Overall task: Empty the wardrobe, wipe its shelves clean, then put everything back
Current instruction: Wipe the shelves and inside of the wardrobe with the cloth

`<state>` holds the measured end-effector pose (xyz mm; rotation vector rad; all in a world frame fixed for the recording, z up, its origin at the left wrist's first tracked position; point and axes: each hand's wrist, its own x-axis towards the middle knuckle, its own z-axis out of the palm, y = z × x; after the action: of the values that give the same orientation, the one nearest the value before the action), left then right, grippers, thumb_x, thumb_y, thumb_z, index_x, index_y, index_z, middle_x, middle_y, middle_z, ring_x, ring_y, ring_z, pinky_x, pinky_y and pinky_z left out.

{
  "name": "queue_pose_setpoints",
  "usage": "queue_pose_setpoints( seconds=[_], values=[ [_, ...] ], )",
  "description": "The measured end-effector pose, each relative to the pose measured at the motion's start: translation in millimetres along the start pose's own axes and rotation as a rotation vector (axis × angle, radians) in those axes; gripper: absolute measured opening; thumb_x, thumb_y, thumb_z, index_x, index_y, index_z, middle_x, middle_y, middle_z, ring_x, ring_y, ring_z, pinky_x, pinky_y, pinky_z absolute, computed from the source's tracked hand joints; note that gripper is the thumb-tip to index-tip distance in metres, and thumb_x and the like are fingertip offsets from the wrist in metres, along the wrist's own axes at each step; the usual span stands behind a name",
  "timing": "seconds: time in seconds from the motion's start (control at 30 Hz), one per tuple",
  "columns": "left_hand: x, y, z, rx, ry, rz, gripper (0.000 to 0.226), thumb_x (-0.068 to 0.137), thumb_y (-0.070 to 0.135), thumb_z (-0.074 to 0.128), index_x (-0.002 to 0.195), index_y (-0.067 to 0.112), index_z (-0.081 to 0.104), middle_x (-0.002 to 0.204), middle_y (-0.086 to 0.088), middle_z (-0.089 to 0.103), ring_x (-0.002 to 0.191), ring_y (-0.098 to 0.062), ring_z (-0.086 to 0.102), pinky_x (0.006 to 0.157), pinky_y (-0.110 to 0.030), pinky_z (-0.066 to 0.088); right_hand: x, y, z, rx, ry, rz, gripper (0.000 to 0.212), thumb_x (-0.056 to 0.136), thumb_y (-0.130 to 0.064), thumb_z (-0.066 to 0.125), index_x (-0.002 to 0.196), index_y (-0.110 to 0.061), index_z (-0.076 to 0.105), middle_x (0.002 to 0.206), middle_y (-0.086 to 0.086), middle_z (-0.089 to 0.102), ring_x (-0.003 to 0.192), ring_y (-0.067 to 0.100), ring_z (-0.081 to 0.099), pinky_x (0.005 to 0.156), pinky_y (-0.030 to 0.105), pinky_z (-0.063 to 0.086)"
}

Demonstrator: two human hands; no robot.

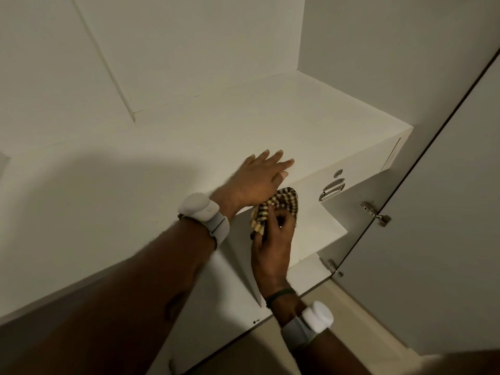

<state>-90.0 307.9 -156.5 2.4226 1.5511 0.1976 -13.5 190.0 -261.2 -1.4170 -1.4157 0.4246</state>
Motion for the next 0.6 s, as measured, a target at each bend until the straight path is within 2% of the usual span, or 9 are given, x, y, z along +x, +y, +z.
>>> queue_pose_setpoints(
  seconds=[0.07,0.13,0.2,0.33,0.4,0.47,0.53,0.6],
  values=[
    [-0.2,-1.9,1.6,0.011,0.029,0.014,0.049,0.109,0.044,0.02,0.158,0.042,0.021,0.168,0.009,0.007,0.156,-0.016,0.0,0.126,-0.041,0.0,-10.8,17.1,5.2,-0.065,-0.043,0.014,0.055,0.085,0.001,0.068,0.138,-0.007,0.056,0.125,0.01,0.049,0.115,0.023,0.049,0.101,0.031,0.046],
    [0.0,-3.5,2.7,0.015,0.047,0.021,0.049,0.109,0.045,0.02,0.157,0.042,0.022,0.168,0.009,0.009,0.156,-0.016,0.002,0.126,-0.041,0.002,-24.5,32.6,10.5,-0.082,-0.113,0.08,0.045,0.086,-0.002,0.065,0.131,-0.004,0.059,0.124,0.011,0.052,0.115,0.028,0.052,0.102,0.039,0.049],
    [-0.4,-3.6,3.9,0.015,0.054,0.023,0.049,0.108,0.045,0.02,0.157,0.042,0.023,0.168,0.009,0.01,0.155,-0.016,0.003,0.126,-0.04,0.002,-31.8,31.9,12.3,-0.054,-0.126,0.121,0.037,0.087,-0.006,0.059,0.124,-0.001,0.061,0.122,0.01,0.053,0.112,0.031,0.055,0.098,0.037,0.05],
    [-2.0,-2.6,3.9,-0.016,0.069,0.02,0.048,0.109,0.044,0.021,0.157,0.042,0.025,0.168,0.01,0.012,0.155,-0.015,0.004,0.126,-0.04,0.002,-20.4,-0.6,9.2,0.047,-0.035,0.066,0.045,0.087,-0.005,0.058,0.132,-0.005,0.058,0.123,0.007,0.052,0.111,0.019,0.052,0.096,0.026,0.046],
    [-2.3,-2.1,3.9,-0.019,0.078,0.018,0.048,0.109,0.044,0.022,0.156,0.041,0.027,0.167,0.01,0.013,0.155,-0.014,0.005,0.126,-0.039,0.003,-20.1,-1.1,10.6,0.026,-0.055,0.029,0.05,0.086,-0.003,0.061,0.136,-0.007,0.056,0.127,0.006,0.053,0.114,0.02,0.052,0.099,0.026,0.046],
    [-2.5,-1.3,3.7,-0.014,0.082,0.013,0.048,0.109,0.044,0.022,0.156,0.041,0.027,0.167,0.01,0.014,0.155,-0.014,0.005,0.126,-0.039,0.003,-31.1,19.3,13.5,0.021,-0.12,0.09,0.054,0.086,-0.005,0.06,0.139,-0.013,0.053,0.134,0.005,0.054,0.121,0.023,0.053,0.104,0.033,0.047],
    [-1.7,-0.9,3.5,-0.014,0.081,0.006,0.048,0.108,0.045,0.022,0.156,0.043,0.027,0.167,0.011,0.014,0.155,-0.013,0.005,0.126,-0.039,0.004,-38.0,41.9,11.0,0.027,-0.16,0.21,0.046,0.09,-0.012,0.055,0.134,-0.024,0.05,0.131,0.004,0.059,0.113,0.027,0.06,0.096,0.046,0.054],
    [-1.6,0.0,4.0,-0.027,0.076,-0.001,0.047,0.108,0.044,0.023,0.155,0.044,0.028,0.167,0.012,0.014,0.155,-0.013,0.005,0.126,-0.04,0.004,-34.1,56.5,4.6,0.043,-0.103,0.274,0.024,0.093,-0.013,0.054,0.114,-0.024,0.054,0.112,0.003,0.06,0.093,0.024,0.06,0.078,0.045,0.054]
  ],
)
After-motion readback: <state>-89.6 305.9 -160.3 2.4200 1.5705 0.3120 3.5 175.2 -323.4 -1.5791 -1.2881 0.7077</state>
